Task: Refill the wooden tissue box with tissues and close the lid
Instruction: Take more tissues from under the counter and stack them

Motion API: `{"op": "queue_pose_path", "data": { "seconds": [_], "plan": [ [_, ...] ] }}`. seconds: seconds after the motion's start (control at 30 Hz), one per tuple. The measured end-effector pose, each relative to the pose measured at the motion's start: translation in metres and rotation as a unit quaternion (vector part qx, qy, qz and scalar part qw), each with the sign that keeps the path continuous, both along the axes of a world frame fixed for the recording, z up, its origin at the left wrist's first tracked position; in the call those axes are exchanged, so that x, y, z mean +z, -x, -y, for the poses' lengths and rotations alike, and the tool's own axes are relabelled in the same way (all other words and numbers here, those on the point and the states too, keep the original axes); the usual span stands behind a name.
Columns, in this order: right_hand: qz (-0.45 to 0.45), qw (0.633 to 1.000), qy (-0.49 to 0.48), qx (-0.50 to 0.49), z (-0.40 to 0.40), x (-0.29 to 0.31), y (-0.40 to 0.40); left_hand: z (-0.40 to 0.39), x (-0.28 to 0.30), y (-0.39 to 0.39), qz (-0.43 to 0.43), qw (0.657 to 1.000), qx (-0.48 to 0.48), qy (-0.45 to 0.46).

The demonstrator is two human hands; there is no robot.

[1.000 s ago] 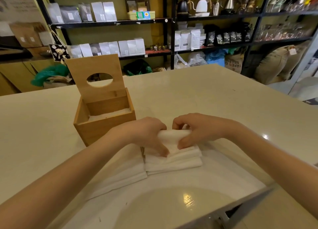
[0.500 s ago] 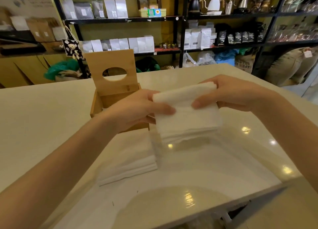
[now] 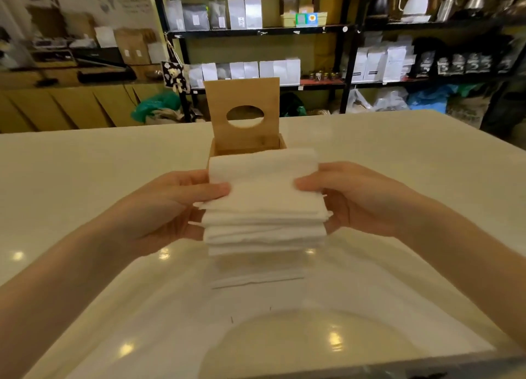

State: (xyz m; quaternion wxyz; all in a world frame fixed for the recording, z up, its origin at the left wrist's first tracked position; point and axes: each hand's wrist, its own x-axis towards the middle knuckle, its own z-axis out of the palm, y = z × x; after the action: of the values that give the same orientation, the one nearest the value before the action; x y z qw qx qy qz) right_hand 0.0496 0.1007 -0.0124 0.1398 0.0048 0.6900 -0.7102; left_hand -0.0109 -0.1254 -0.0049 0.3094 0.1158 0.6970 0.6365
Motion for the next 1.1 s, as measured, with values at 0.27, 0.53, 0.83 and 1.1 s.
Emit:
{"op": "queue_pose_path", "data": {
  "seconds": [0.27, 0.53, 0.83, 1.1],
  "plan": [
    [0.032, 0.994, -0.094, -0.045, 0.018, -0.035, 0.008, 0.011, -0.036, 0.003, -0.043, 0.994, 0.023, 0.095],
    [-0.085, 0.937, -0.327, -0.087, 0.018, -0.045, 0.003, 0.009, -0.047, 0.001, -0.272, 0.912, 0.010, 0.307],
    [-0.100, 0.876, -0.468, -0.062, 0.009, -0.050, 0.012, 0.014, -0.038, 0.014, -0.243, 0.889, -0.017, 0.388],
    [-0.092, 0.843, -0.529, 0.010, 0.017, -0.050, 0.011, 0.003, -0.044, 0.015, -0.190, 0.907, -0.059, 0.370]
  ]
}}
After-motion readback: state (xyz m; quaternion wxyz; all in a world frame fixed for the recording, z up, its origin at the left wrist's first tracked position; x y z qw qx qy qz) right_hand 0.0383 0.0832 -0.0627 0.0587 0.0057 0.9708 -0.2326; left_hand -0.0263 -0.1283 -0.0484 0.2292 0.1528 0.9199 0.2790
